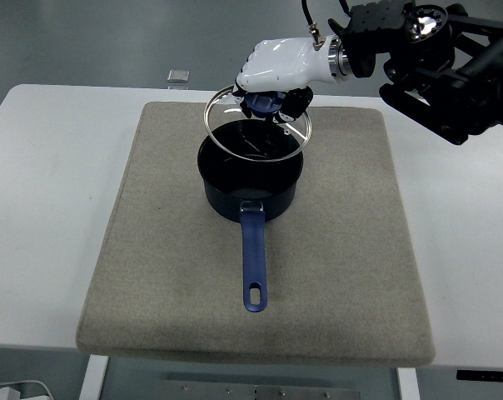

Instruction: Lift the pot lid and place it to the right of the pot.

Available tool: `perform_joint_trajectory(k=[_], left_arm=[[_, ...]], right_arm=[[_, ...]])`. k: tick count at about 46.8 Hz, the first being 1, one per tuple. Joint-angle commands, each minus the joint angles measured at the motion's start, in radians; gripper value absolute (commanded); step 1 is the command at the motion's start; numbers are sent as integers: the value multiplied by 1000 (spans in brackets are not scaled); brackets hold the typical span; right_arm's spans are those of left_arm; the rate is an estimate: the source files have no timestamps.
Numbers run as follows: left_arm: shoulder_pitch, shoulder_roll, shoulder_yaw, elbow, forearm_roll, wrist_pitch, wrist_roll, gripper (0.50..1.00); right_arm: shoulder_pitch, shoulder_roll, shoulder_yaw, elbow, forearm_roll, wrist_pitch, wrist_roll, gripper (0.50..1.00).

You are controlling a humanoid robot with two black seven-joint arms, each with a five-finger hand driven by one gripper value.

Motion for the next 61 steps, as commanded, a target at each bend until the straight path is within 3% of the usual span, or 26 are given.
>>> perform_joint_trajectory(k=[1,21,43,61], left_arm=[[0,0,0,0,0,0,0,1000],[0,0,0,0,0,0,0,1000],[0,0,0,0,0,0,0,1000],[0,0,0,0,0,0,0,1000]], right_arm=[[0,0,-2,-21,0,0,0,500],[-15,-3,-23,-157,-3,-8,0,500],[-43,-17,-68,-197,-2,-22,0,500],[-126,-29,-112,-236,-3,-61,0,500]])
